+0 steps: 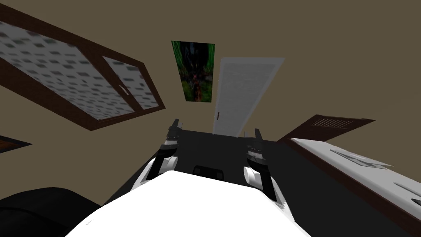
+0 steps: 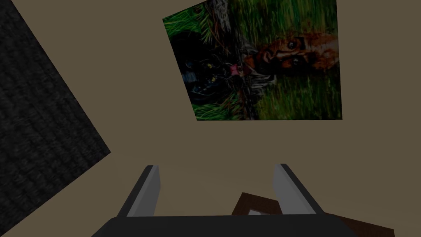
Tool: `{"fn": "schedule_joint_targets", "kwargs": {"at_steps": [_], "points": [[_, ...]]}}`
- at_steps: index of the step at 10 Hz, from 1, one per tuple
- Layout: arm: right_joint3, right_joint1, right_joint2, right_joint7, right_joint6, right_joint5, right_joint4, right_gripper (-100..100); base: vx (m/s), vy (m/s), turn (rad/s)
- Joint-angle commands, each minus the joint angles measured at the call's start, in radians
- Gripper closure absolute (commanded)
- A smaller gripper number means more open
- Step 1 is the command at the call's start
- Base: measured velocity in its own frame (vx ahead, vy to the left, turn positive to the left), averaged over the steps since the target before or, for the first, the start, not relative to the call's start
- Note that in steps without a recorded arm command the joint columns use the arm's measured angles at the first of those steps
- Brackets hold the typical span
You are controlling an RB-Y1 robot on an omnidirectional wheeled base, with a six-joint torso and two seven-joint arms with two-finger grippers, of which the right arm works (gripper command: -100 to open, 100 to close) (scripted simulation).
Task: Pull the door open
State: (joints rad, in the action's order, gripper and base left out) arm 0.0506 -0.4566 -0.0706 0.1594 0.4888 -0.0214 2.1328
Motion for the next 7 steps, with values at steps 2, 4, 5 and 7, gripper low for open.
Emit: {"fn": "schedule_joint_targets", "kwargs": {"at_steps": [2,4,5,7], "points": [[-0.011,0.012,-0.011,0.053,0.016,0.019,-0.049,-100,0.161,0.028,0.025],[-0.021,0.024,-0.021,0.101,0.028,0.038,-0.093,-100,0.128,0.043,0.028],[-0.024,0.028,-0.025,0.119,0.032,0.044,-0.109,-100,0.095,0.024,0.02],[-0.031,0.037,-0.032,0.153,0.041,0.057,-0.141,-100,0.091,0.014,0.019]]}}
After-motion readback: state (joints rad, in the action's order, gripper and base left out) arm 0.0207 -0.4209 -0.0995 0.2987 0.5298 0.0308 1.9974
